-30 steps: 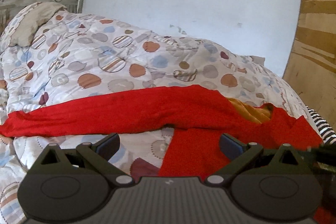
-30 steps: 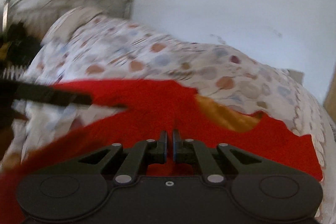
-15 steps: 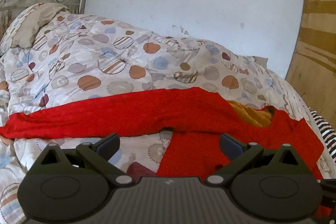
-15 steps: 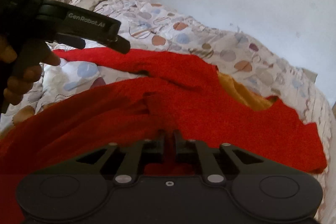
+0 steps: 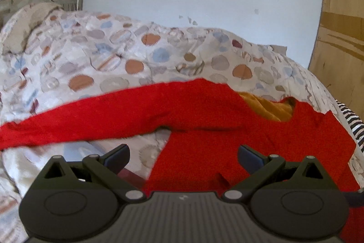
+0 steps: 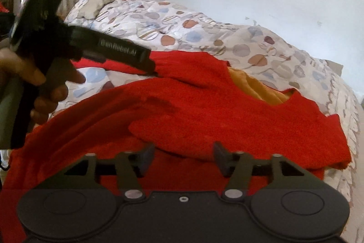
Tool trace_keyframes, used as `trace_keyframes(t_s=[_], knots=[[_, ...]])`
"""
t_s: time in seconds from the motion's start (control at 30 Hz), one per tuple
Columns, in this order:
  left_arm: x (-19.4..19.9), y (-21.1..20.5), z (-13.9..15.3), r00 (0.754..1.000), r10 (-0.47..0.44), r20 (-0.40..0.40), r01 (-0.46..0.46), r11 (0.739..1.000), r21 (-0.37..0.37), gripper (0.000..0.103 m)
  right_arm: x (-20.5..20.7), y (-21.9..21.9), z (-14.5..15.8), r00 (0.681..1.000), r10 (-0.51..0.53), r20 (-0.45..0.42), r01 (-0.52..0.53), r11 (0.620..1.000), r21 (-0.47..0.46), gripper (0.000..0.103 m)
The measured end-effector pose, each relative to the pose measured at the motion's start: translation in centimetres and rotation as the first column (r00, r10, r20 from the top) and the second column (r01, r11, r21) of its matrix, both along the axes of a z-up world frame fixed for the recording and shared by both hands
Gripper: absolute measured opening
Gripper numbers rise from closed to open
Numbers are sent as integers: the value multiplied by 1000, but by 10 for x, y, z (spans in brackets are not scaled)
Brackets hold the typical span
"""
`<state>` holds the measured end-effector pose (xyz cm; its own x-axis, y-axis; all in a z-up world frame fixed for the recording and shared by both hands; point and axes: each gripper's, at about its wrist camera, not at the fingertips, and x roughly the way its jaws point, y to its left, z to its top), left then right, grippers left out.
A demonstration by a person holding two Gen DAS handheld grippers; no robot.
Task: Fold small clothes
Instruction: 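Fold the held sleeve across the sweater body with the right gripper, then open the right gripper and release the sleeve on the sweater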
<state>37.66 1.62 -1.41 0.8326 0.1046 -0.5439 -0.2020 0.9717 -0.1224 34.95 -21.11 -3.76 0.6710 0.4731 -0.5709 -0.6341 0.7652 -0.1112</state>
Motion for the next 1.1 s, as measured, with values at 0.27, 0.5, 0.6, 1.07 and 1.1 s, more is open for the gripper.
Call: trace_keyframes(t_s=[0.27,0.5,0.6,1.07,1.1], knots=[[14,-13,-40,999,-25,-39,25,1000,10,103,15,-65,2,984,-176,18,176,984,41,102],[7,-9,-59,999,-31,13,31,999,5,103,65,-131,-12,862,-486,142,500,863,-78,102],[4,-4,-64,999,-34,32,35,999,-27,103,92,-149,-22,820,-550,157,565,821,-82,97],[0,-1,-65,998,-39,50,41,998,-48,103,130,-129,-32,857,-381,347,466,859,-211,15],[0,0,-65,998,-39,52,42,998,-50,103,129,-130,-32,853,-391,345,476,854,-209,14]])
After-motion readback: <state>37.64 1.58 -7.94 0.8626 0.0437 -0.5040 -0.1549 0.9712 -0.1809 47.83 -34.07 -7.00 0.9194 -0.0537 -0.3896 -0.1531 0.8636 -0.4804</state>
